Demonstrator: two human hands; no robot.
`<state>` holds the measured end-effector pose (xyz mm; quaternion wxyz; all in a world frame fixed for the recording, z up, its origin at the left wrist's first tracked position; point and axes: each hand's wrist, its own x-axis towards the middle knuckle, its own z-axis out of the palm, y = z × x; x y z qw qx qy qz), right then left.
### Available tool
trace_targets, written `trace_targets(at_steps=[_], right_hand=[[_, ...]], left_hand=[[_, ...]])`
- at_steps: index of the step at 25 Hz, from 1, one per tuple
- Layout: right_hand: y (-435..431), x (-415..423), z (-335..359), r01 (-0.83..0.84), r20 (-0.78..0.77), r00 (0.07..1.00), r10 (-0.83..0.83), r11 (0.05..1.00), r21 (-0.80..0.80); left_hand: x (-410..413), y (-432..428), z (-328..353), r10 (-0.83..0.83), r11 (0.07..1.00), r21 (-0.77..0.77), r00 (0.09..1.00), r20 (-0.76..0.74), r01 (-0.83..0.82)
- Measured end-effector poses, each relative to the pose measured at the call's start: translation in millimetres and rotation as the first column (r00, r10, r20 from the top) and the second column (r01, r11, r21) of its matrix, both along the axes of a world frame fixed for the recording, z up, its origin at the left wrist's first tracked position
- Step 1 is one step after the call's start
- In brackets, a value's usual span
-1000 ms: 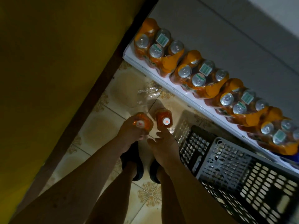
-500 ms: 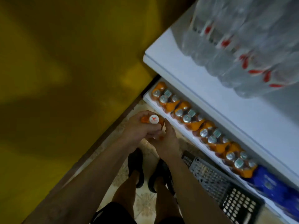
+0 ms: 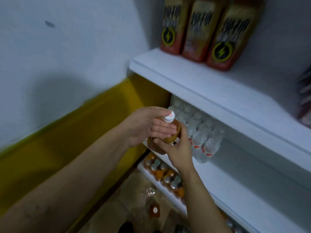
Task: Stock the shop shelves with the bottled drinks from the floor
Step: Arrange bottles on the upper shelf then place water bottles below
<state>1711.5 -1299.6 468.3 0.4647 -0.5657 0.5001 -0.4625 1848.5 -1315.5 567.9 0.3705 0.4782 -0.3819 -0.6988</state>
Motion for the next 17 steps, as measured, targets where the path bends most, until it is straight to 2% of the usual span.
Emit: trace_targets(at_steps=[2, 4, 7, 10, 12, 15, 17], right_hand=[[0, -14, 22, -0.028, -0.025, 0.999, 0.027, 0.999, -0.047], [-1, -22, 54, -0.036, 0.030, 0.999, 0.038, 0.997, -0.073], [8, -35, 78, -0.100, 0.019, 0.995, 0.102, 0.993, -0.058], [11, -45, 96, -0.086, -0.005, 0.996, 0.085, 0.995, -0.053], [14, -51, 110, -0.067, -0.008, 0.998, 0.067, 0.996, -0.055], [13, -59, 135, -0.056, -0.052, 0.997, 0.052, 0.995, -0.082], [12, -66, 158, -0.028, -0.062, 0.998, 0.021, 0.992, -0.126]], left_hand=[[-3, 6, 35, -0.017, 0.998, -0.057, 1.000, -0.020, 0.016], [-6, 10, 62, -0.021, 0.997, -0.082, 0.998, -0.059, 0.016], [-8, 16, 85, -0.030, 0.991, -0.134, 1.000, -0.003, 0.029], [-13, 22, 97, -0.058, 0.974, -0.218, 0.998, 0.039, 0.065], [-17, 26, 105, -0.051, 0.942, -0.323, 0.990, 0.132, 0.091], [-14, 24, 119, 0.040, 0.857, -0.494, 0.937, 0.348, 0.147], [-12, 18, 131, 0.076, 0.798, -0.579, 0.925, 0.371, 0.166]])
